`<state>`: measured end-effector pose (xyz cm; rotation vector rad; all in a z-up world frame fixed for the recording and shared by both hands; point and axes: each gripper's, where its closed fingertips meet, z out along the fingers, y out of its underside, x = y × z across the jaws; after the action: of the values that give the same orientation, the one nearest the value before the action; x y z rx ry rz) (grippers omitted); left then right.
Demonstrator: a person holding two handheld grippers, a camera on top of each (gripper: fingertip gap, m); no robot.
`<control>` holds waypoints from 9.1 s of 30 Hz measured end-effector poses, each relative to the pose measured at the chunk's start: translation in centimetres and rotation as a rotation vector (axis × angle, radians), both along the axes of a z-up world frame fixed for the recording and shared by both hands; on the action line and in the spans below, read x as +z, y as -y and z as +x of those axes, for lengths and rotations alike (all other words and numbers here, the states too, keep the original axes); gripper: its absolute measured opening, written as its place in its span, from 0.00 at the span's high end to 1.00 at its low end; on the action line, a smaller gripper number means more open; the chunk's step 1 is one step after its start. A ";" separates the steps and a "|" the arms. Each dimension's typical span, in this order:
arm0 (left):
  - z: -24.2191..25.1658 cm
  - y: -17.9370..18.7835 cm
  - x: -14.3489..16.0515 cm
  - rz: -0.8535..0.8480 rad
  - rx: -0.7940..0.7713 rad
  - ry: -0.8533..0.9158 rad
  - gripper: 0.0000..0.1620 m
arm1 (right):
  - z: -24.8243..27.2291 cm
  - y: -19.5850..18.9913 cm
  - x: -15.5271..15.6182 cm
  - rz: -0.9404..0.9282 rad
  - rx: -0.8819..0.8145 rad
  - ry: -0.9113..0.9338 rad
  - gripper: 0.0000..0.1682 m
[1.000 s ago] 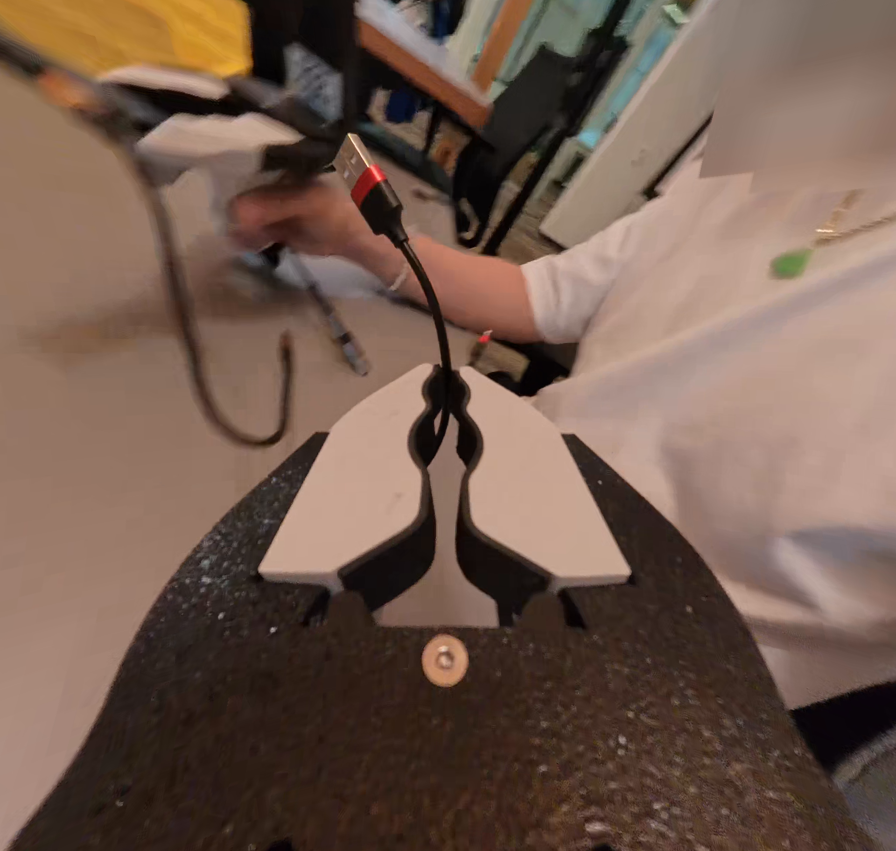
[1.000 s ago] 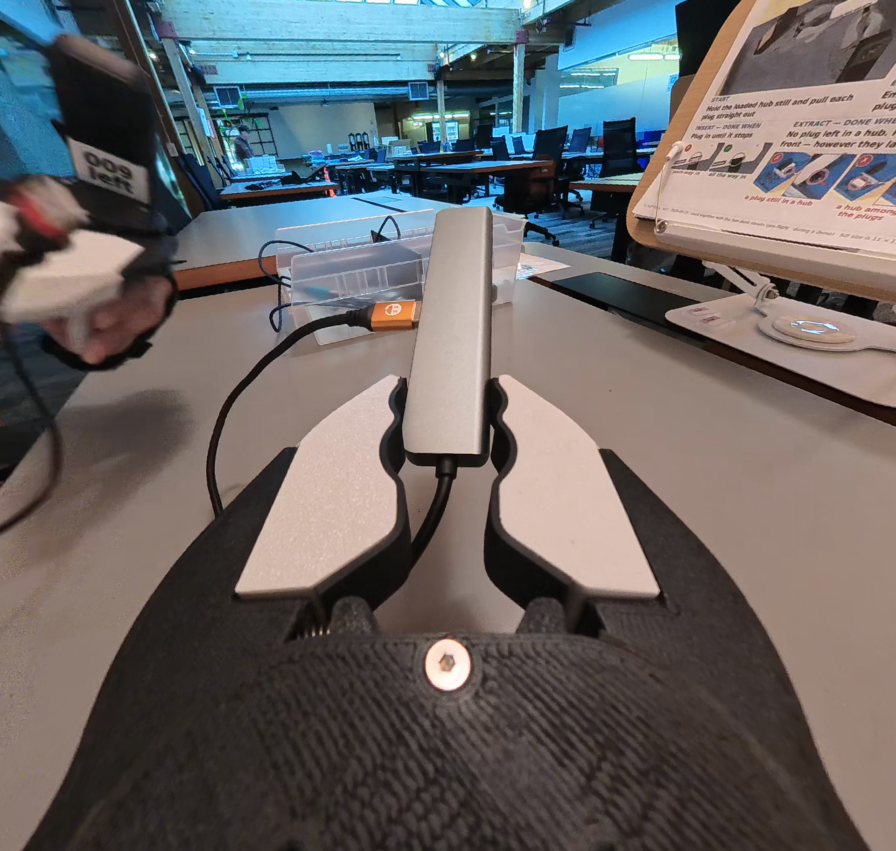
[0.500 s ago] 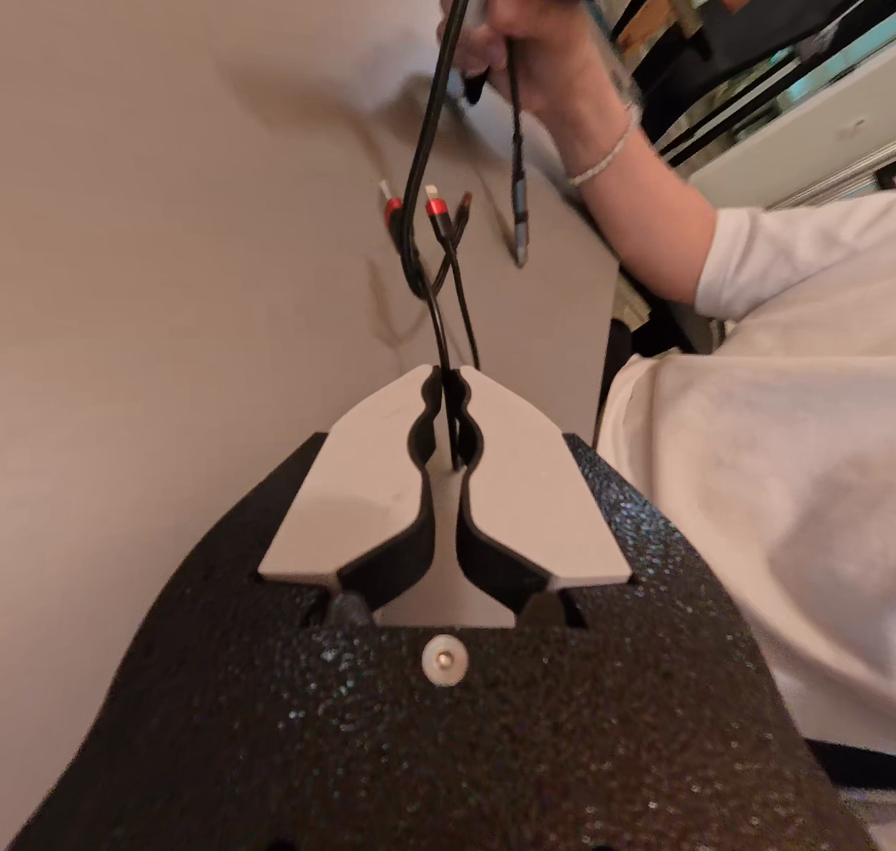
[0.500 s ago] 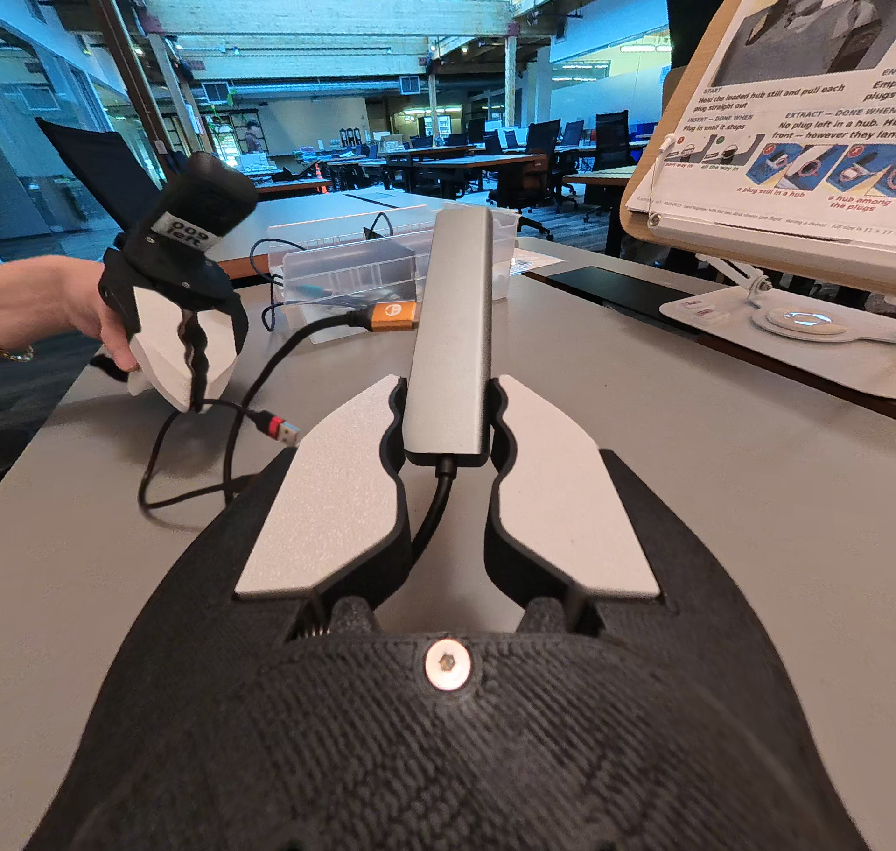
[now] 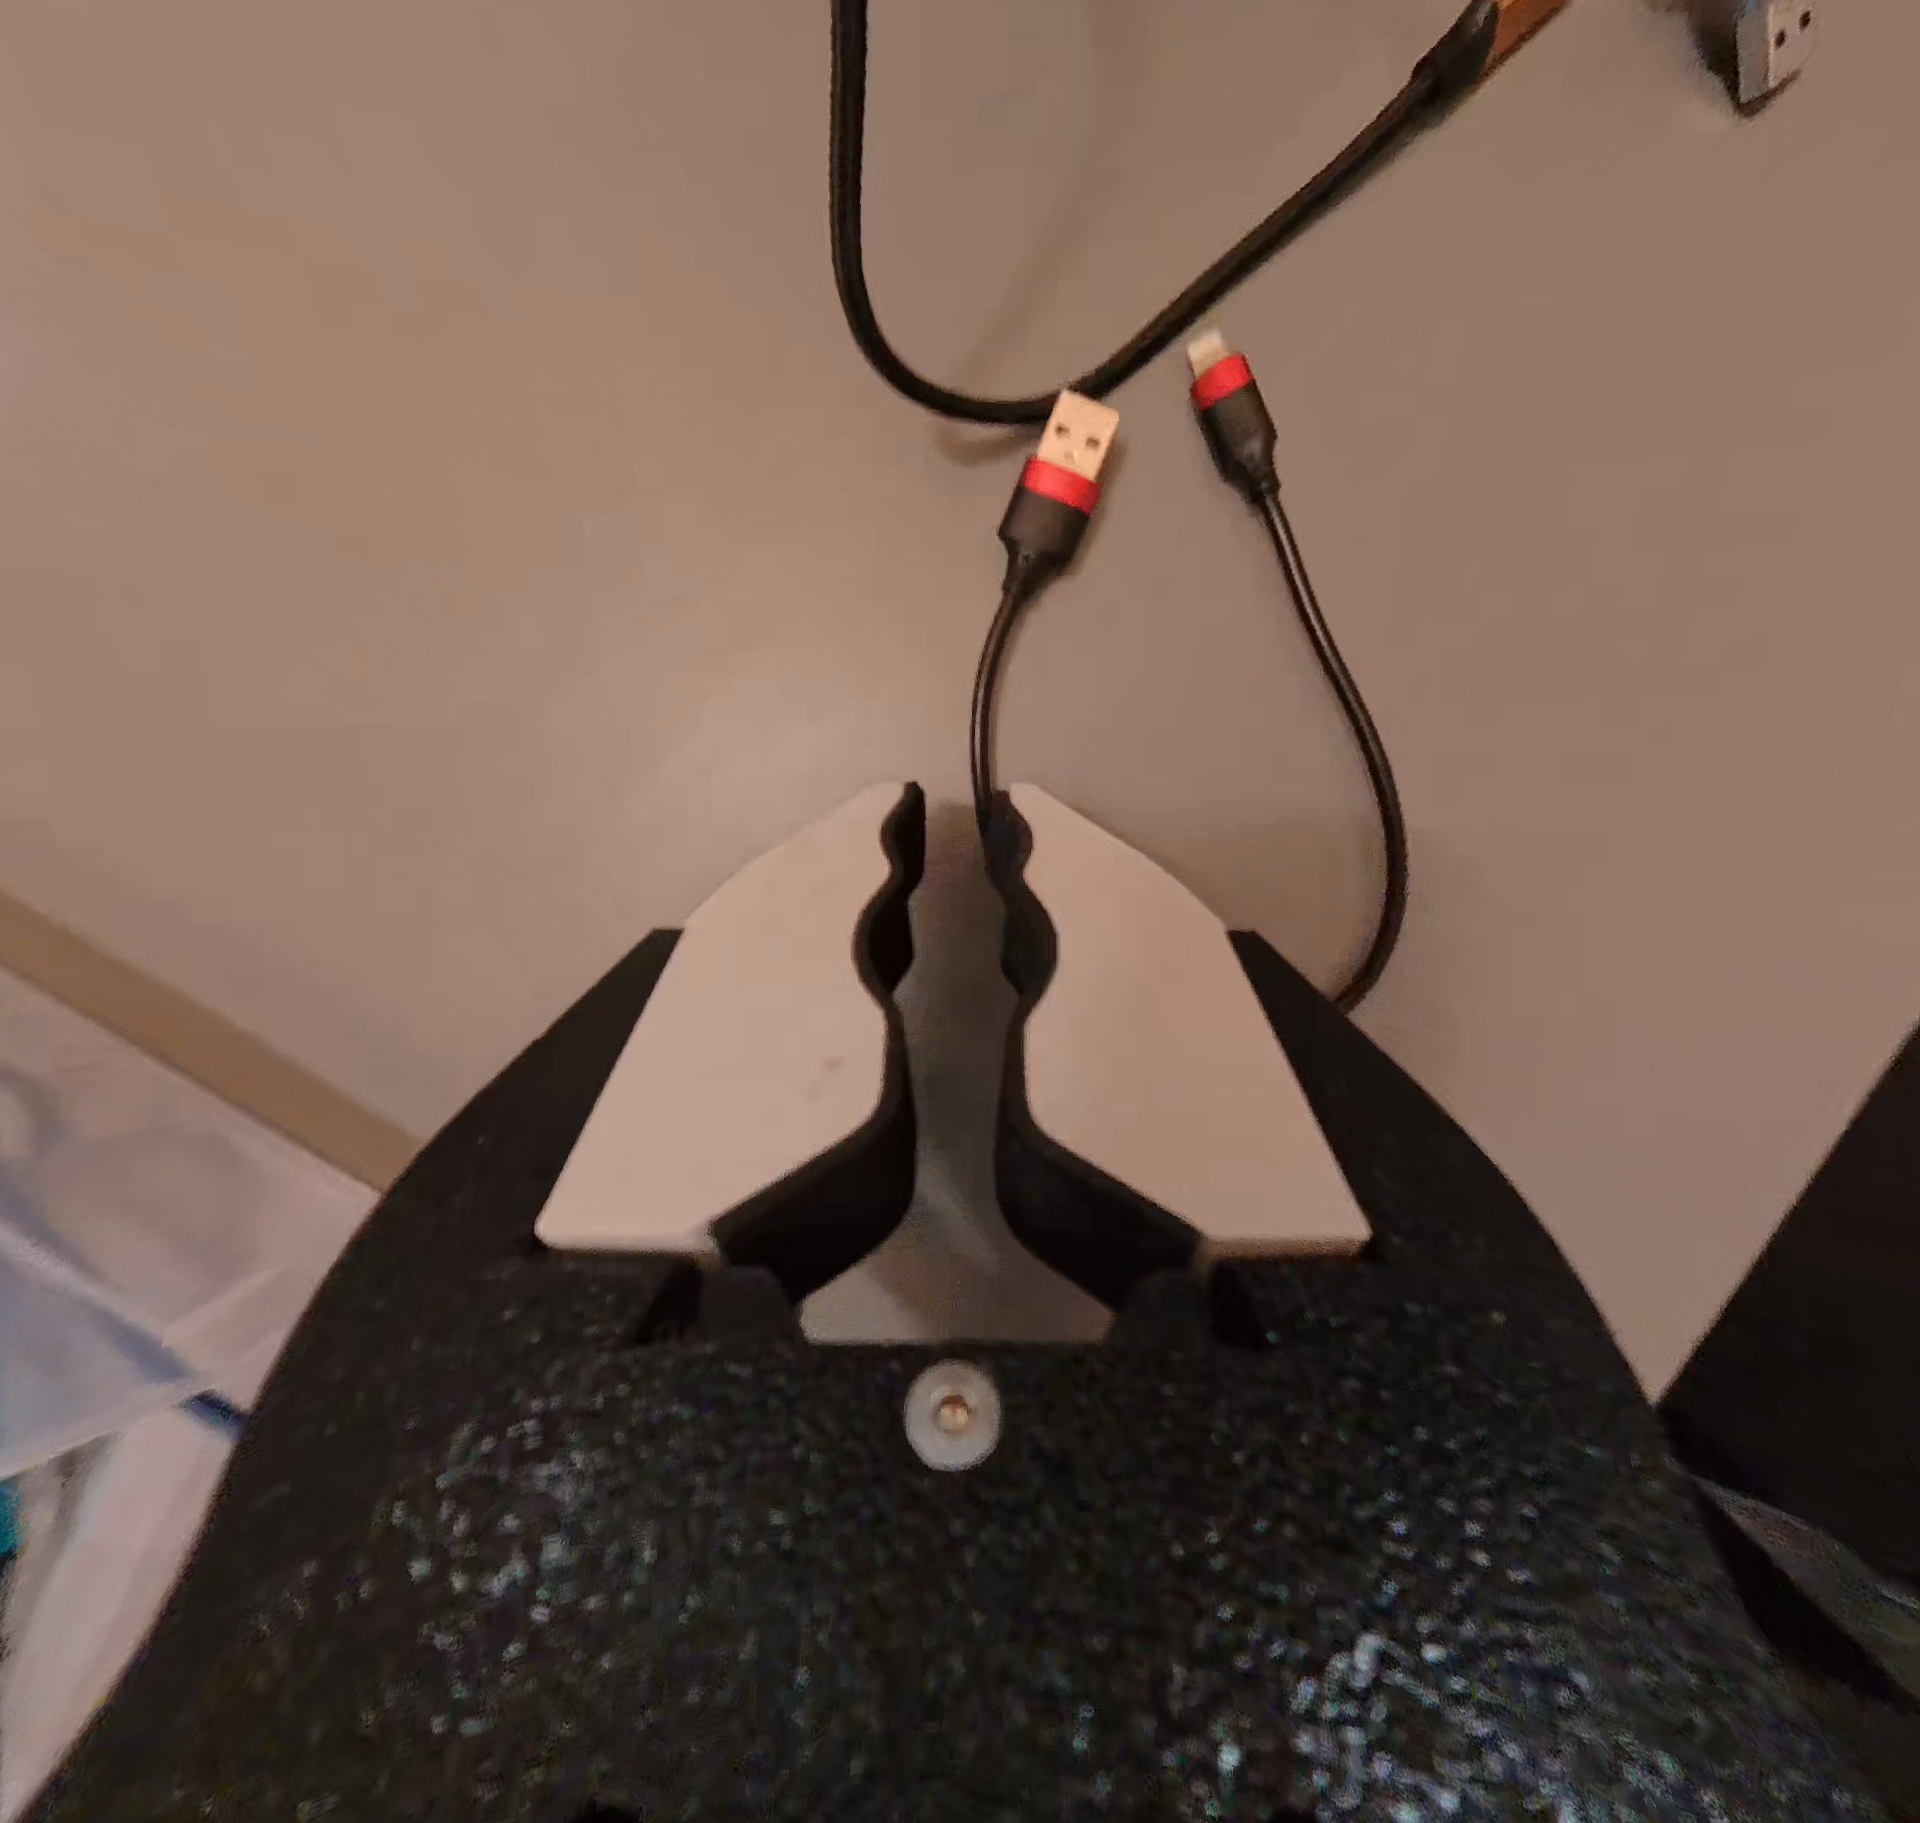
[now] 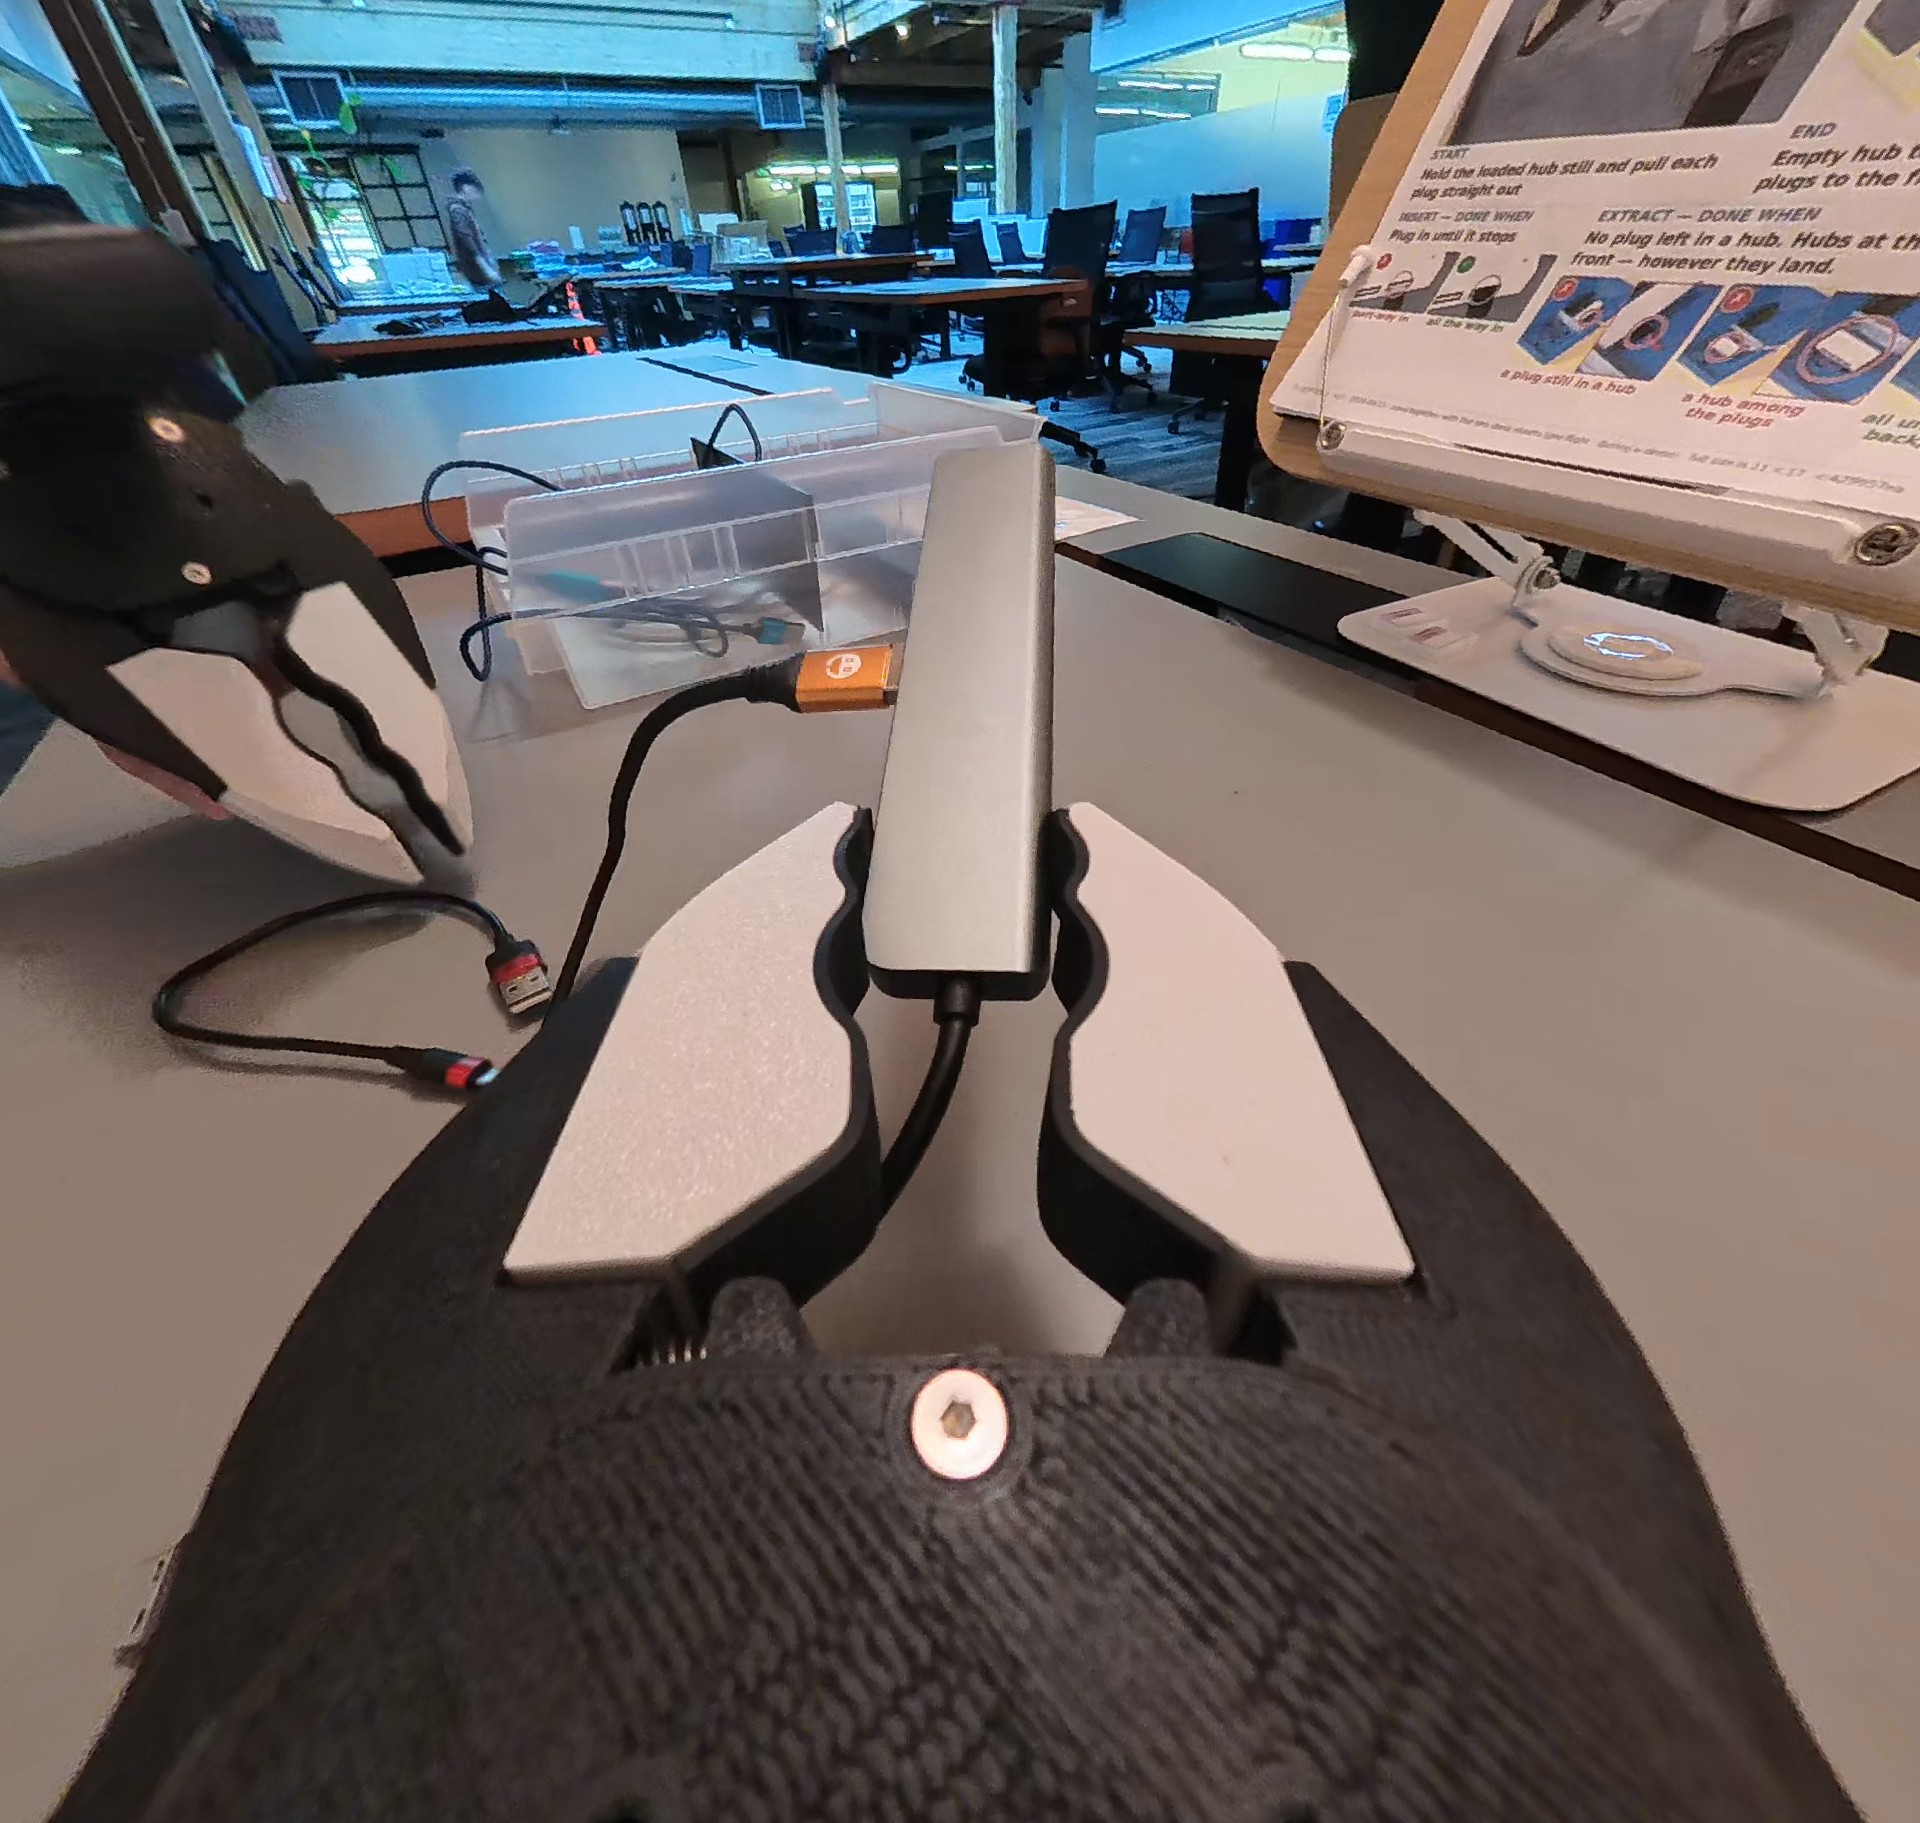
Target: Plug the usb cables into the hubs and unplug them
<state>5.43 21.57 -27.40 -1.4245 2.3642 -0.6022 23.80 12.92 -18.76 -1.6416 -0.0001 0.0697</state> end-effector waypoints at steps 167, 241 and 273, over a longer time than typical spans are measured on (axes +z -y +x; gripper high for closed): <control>16.7 8.2 10.3 0.145 0.107 0.910 0.99 | 1.4 0.7 0.3 0.030 -0.071 -0.073 0.80; 17.0 8.7 10.9 -0.027 0.164 0.921 0.99 | 1.7 0.9 1.4 0.118 -0.144 -0.010 0.81; 15.9 8.3 12.1 -0.016 -0.108 0.952 0.99 | 2.6 2.1 2.8 0.294 0.076 -0.448 0.71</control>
<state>21.35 13.27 -15.27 -0.7332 1.6550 -1.0373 26.40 10.79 -15.99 -1.3035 0.2582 0.4723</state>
